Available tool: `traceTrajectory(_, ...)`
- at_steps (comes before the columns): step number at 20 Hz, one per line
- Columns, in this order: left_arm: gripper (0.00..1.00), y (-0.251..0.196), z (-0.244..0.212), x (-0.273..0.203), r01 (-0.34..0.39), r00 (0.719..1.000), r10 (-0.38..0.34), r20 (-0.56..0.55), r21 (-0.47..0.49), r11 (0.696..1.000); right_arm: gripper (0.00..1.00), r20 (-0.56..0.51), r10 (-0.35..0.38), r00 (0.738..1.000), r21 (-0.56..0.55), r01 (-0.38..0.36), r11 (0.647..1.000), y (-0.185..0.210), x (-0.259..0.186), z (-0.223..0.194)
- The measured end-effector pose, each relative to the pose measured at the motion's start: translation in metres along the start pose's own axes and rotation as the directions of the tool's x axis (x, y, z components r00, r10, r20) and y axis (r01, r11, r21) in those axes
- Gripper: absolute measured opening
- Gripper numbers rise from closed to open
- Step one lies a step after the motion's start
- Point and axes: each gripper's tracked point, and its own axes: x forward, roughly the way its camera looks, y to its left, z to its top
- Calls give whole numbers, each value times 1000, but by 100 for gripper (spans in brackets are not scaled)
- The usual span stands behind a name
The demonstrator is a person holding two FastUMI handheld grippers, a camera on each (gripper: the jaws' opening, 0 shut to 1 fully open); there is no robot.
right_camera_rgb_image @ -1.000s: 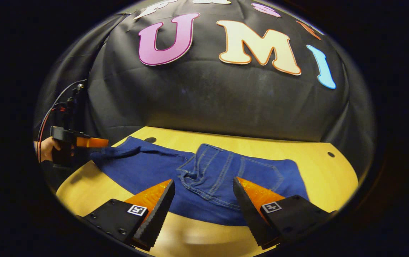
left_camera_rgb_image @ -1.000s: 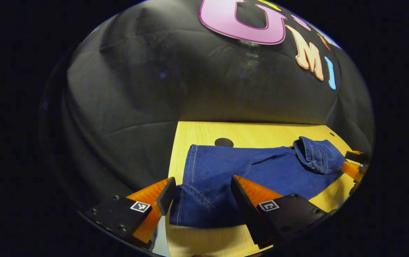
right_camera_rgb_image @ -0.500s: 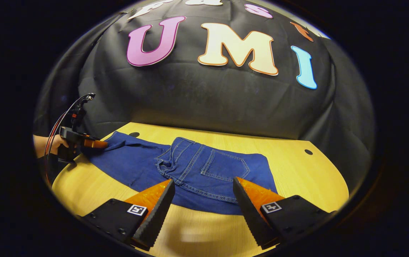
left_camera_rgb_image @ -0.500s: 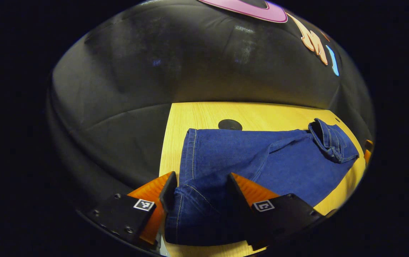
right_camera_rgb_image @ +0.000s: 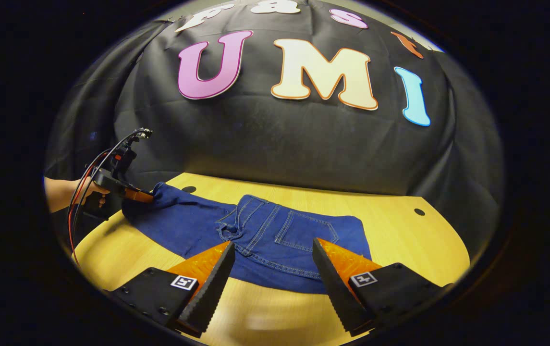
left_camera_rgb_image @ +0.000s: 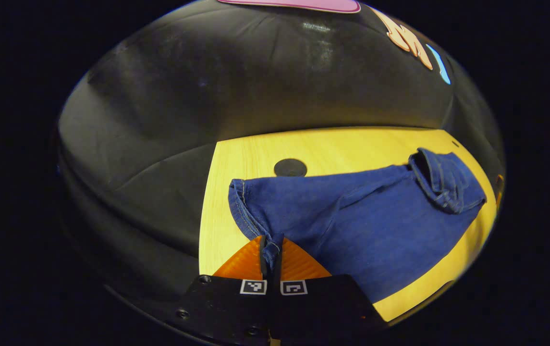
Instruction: Grasp the waist and the cuffs of the jeans and fold them to make the two legs overlap; first hold the waist and fold one-third of the jeans toward the cuffs, then hold the cuffs and fold the remaining one-third in the same direction to finish folding.
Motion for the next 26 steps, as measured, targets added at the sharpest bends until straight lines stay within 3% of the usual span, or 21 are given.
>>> traceTrajectory(2,0,-14,25,-20,19,999,-17,36,-44,999,99,26,9,1000,-6,-9,1000,-12,-8,9)
traceTrajectory(4,0,-15,39,-44,-1,999,4,50,-45,999,100,44,25,999,-1,-25,1000,-23,-16,16)
traceTrajectory(7,0,-50,69,-71,1,996,3,93,-42,999,99,45,39,998,10,-39,999,-45,-28,17)
traceTrajectory(11,0,-123,113,-93,95,987,-76,142,-126,987,99,61,45,997,24,-46,999,-81,-47,23)
traceTrajectory(19,0,-252,158,-91,191,970,-176,170,-77,979,99,94,10,996,46,-15,999,-161,-82,27)
traceTrajectory(26,0,-366,146,-55,236,966,-233,117,-19,971,99,78,-45,996,46,42,998,-239,-103,6)
